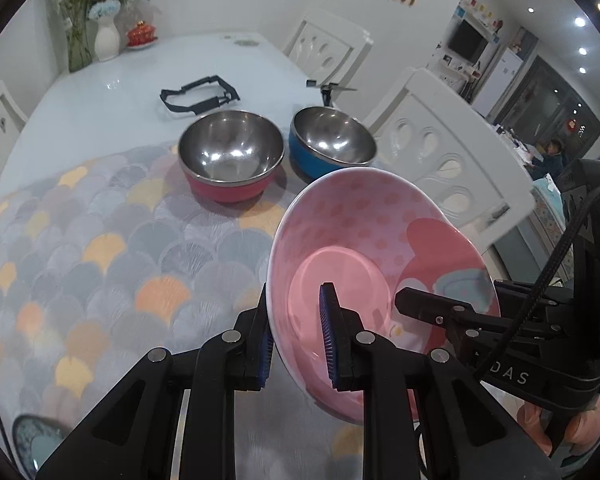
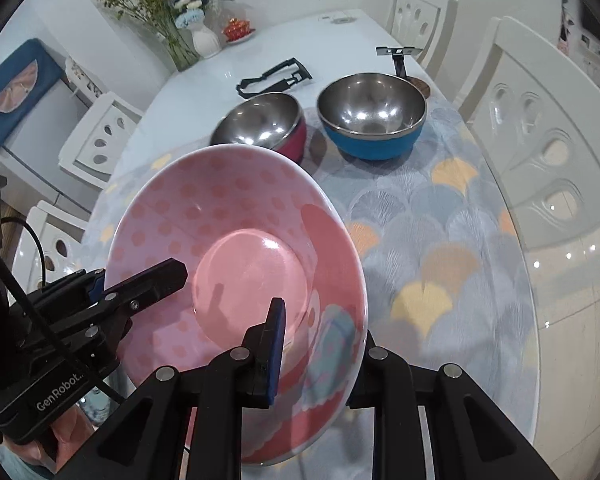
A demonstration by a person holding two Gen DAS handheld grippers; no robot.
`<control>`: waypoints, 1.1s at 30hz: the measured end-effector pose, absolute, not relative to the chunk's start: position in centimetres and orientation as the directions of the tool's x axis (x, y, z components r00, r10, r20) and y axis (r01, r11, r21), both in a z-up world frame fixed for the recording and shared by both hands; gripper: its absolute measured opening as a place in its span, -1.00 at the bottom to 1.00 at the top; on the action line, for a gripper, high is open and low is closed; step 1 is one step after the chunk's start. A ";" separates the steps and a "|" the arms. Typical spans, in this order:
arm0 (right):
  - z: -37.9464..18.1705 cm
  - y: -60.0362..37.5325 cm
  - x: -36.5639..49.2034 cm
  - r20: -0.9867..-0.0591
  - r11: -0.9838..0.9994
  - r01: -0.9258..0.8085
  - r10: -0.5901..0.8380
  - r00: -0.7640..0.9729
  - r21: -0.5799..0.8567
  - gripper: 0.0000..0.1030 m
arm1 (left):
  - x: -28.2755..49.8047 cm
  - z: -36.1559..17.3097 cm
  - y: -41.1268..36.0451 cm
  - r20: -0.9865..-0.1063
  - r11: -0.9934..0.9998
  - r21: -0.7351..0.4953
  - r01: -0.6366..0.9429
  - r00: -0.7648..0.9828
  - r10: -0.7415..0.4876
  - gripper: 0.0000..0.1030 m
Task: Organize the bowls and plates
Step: 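Carry the pink bowl with both grippers and set it on the cloth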
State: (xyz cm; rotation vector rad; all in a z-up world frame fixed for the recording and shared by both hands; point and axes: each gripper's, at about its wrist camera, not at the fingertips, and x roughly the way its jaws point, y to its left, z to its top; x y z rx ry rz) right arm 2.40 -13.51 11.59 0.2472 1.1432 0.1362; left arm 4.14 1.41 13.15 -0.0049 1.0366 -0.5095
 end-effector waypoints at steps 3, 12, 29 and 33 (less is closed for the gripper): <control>12.3 -12.2 0.3 -0.883 0.968 0.019 0.221 0.415 0.251 -0.55 | 2.1 13.7 2.3 -0.817 0.883 -0.235 0.407 0.410 -0.406 -0.65; 10.3 -9.5 -4.9 -0.904 0.973 0.027 0.202 0.377 0.229 -0.54 | -3.1 11.3 4.9 -0.836 0.886 -0.256 0.387 0.372 -0.404 -0.65; 4.7 -8.9 -5.9 -0.941 0.961 0.085 0.237 0.242 0.264 -0.51 | -5.2 4.5 7.7 -0.864 0.897 -0.341 0.280 0.283 -0.417 -0.65; 6.7 -9.4 -6.6 -0.936 0.968 0.073 0.211 0.282 0.240 -0.48 | -5.9 5.4 9.7 -0.851 0.906 -0.330 0.266 0.331 -0.408 -0.63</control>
